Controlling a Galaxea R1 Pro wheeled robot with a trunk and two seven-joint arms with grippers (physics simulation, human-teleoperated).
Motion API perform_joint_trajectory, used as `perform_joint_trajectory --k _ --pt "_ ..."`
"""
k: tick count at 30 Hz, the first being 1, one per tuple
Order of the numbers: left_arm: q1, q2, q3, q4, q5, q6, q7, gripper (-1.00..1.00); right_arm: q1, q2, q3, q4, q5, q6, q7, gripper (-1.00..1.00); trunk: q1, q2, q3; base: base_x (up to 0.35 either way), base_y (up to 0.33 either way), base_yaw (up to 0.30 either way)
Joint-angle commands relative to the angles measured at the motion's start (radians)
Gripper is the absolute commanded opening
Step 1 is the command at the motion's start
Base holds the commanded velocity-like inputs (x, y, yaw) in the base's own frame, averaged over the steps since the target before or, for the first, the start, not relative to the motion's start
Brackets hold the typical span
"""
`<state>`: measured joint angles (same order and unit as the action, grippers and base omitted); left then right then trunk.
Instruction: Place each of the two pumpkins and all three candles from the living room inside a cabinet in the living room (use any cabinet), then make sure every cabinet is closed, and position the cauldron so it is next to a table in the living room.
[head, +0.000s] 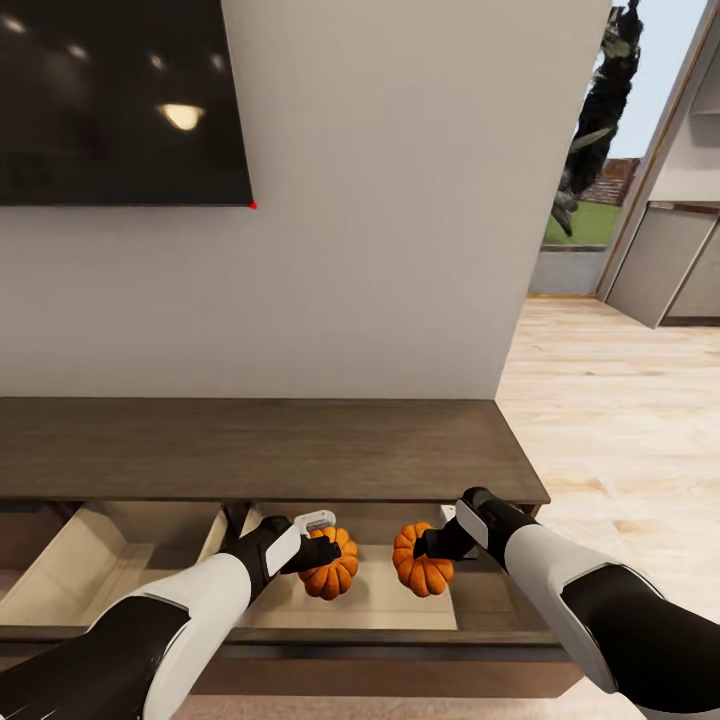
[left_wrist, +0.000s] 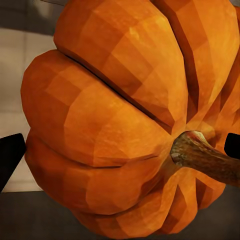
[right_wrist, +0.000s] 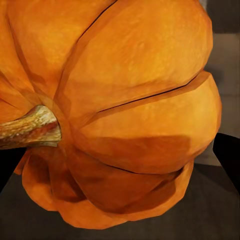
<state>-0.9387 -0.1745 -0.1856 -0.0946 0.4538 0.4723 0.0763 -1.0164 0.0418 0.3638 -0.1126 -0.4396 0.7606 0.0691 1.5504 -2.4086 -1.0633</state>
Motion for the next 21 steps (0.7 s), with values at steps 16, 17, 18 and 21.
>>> perform_joint_trajectory --k 16,17,18,21 --pt "0.000 0.000 -0.007 -0.002 0.011 0.005 0.005 -1.00 -0.001 0.000 0.009 0.000 -0.003 0.003 0.004 -1.00 0.000 0.000 -0.019 0.000 0.000 0.000" --pt "0.000 0.000 -0.007 -0.002 0.011 0.005 0.005 -1.00 -0.001 0.000 0.009 0.000 -0.004 0.003 0.004 -1.00 0.000 0.000 -0.020 0.000 0.000 0.000" --pt "0.000 0.000 -0.007 -0.002 0.011 0.005 0.005 -1.00 -0.001 0.000 0.009 0.000 -0.003 0.003 0.004 -1.00 0.000 0.000 -0.022 0.000 0.000 0.000" --pt "0.000 0.000 -0.007 -0.002 0.011 0.005 0.005 -1.00 -0.001 0.000 0.009 -0.001 -0.003 0.003 0.004 -1.00 0.000 0.000 -0.027 0.000 0.000 0.000"
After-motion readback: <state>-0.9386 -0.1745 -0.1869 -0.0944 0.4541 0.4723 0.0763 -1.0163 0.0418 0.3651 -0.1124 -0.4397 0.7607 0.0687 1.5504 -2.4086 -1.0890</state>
